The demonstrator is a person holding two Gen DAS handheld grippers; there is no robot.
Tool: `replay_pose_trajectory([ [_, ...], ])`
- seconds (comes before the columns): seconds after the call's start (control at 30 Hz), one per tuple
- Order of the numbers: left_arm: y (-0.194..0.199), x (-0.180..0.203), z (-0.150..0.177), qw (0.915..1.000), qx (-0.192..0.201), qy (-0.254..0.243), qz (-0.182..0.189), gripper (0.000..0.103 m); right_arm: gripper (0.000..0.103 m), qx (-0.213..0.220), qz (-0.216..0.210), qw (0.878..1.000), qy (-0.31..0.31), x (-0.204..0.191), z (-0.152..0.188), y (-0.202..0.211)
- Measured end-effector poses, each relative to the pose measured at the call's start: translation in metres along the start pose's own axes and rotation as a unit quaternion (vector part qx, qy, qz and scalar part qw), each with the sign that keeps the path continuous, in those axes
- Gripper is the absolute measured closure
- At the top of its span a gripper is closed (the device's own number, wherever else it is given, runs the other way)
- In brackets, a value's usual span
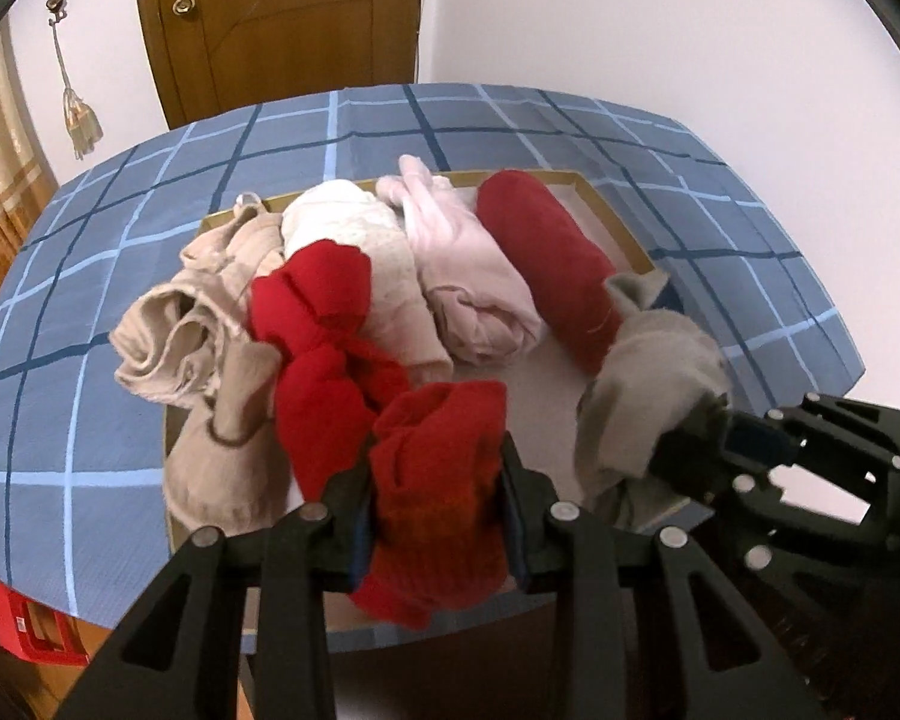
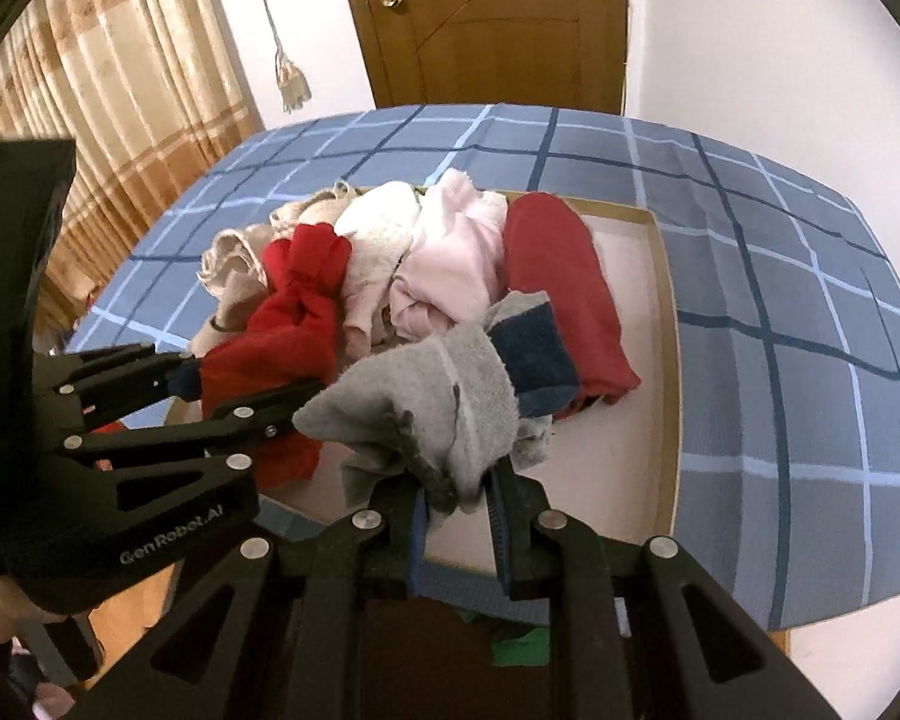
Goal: Take underwear out of drawer
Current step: 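Lift grey sock and red sock out of the drawer toward the tray, then lower both socks onto the white tray and open both tools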
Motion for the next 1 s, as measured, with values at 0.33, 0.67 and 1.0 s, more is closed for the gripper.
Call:
replay_pose_trajectory([
  [0.33,-0.02,-0.001,-0.006,0.9996,0.002,-0.012,-0.024,0.069,0.083,-0.035,0.004,0.999,0.026,0.004,-0.005,-0.046],
  [0.67,-0.02,-0.008,-0.014,0.9996,-0.006,0.029,-0.006,0.07,0.083,-0.059,-0.014,0.997,0.037,0.003,-0.007,-0.066],
  [1.0,-0.018,-0.008,-0.033,0.9997,0.001,0.023,-0.006,0.07,0.081,-0.058,-0.039,0.994,0.081,-0.001,-0.009,-0.068],
])
Point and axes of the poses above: each gripper's, at about its wrist camera, not at the fingertips, and y roughly against the way its jaws point, x to its right, z to its underside, the point moved 8 cm from there along -y, roughly the way its jaws point, and after that the axes turned 6 degrees about -y, right-handed, at the moved point
